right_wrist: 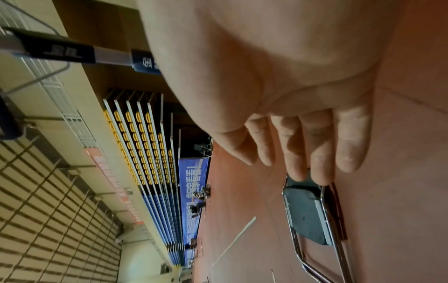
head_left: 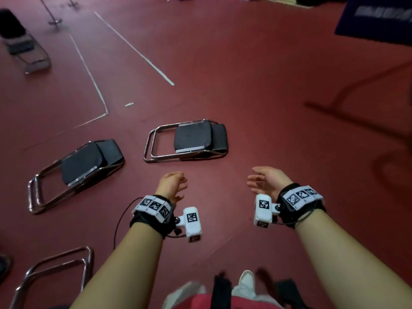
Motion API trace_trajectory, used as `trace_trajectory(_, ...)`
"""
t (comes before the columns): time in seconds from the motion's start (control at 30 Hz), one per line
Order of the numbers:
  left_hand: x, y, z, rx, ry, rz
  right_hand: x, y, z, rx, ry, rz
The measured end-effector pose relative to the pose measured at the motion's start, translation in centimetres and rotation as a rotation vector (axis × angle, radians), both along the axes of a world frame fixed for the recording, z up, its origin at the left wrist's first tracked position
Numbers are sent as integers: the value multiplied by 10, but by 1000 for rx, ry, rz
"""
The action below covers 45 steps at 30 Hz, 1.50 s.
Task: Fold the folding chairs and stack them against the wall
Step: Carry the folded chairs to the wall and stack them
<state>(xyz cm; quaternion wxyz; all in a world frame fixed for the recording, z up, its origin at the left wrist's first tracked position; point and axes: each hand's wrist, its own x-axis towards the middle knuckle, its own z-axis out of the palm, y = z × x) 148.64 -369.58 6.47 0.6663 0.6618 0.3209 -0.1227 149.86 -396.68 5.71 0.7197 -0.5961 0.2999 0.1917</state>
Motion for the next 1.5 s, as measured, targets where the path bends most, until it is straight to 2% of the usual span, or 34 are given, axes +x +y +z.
trace_trajectory(0.17,79,16,-13,-35,48,62,103,21,-7,-5,43,82)
trace_trajectory(0.4,241,50,-60,-63,85,56,257,53,-48,-50,108,63)
trace_trajectory(0.6,380,70,-82,-74,179,-30,380,75,-71,-54,220,-14)
trace_trajectory(0.83,494,61,-122,-23,297,-118,481,75,-116,-49,306,-73)
trace_trajectory(1.13,620,14,-231,13,464,-88,623,43,-237,-26,413,-25)
trace_trajectory(1.33,698,-21,-343,26,565,-30,717,24,-348,-48,457,7)
trace_trajectory(1.5,725,-33,-454,23,589,-14,764,21,-458,-19,411,55)
